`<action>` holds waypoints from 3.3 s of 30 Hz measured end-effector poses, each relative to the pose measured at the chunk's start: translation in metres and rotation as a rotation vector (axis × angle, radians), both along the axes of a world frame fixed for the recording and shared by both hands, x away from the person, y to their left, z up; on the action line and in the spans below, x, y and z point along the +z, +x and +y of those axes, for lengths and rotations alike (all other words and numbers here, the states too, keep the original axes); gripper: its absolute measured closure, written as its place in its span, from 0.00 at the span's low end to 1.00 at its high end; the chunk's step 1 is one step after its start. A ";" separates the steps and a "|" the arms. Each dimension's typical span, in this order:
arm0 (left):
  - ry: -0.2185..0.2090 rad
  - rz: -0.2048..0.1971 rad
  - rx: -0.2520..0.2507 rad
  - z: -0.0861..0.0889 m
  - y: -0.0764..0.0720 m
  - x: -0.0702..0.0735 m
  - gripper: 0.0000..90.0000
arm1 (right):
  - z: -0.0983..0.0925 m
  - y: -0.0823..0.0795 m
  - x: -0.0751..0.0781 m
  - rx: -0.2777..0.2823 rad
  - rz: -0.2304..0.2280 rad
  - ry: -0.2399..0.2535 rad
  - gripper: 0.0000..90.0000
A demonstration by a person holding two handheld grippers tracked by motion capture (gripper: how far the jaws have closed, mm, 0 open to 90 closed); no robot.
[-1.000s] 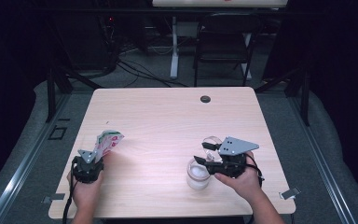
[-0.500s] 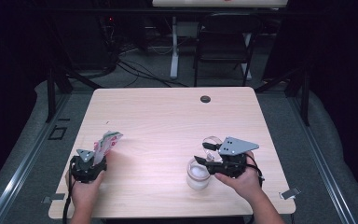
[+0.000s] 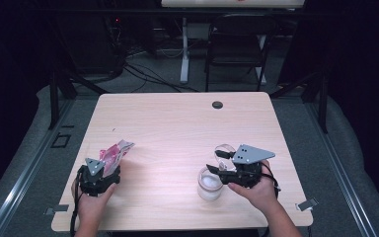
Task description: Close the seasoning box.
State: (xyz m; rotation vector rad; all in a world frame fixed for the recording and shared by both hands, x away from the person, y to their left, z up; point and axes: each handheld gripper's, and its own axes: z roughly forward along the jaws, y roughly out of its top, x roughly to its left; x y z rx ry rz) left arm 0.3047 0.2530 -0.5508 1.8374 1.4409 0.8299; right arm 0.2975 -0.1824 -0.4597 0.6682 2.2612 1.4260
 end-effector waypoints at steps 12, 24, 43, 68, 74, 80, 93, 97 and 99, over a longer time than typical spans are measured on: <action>0.000 -0.047 -0.108 -0.022 -0.011 0.014 0.31 | 0.000 0.000 -0.001 -0.005 0.000 0.000 0.50; 0.039 -0.043 -0.233 -0.059 -0.018 0.013 0.31 | -0.002 0.001 0.001 -0.009 0.001 0.000 0.51; 0.052 -0.048 -0.351 -0.093 -0.028 0.011 0.35 | -0.004 0.002 0.004 -0.027 0.047 0.025 0.50; 0.054 -0.037 -0.382 -0.101 -0.030 0.010 0.36 | -0.016 -0.001 0.018 -0.099 0.042 0.102 0.45; 0.053 -0.036 -0.386 -0.101 -0.030 0.010 0.36 | -0.020 -0.003 0.024 -0.113 0.029 0.095 0.43; 0.050 -0.035 -0.388 -0.102 -0.030 0.010 0.35 | -0.029 -0.003 0.030 -0.151 0.023 0.089 0.39; 0.040 -0.043 -0.388 -0.103 -0.031 0.012 0.35 | -0.057 0.008 0.024 -0.278 0.046 0.091 0.57; 0.035 -0.046 -0.397 -0.104 -0.032 0.013 0.35 | -0.064 0.012 0.020 -0.316 0.062 0.089 0.67; 0.033 -0.047 -0.398 -0.105 -0.032 0.013 0.35 | -0.065 0.013 0.018 -0.326 0.064 0.085 0.70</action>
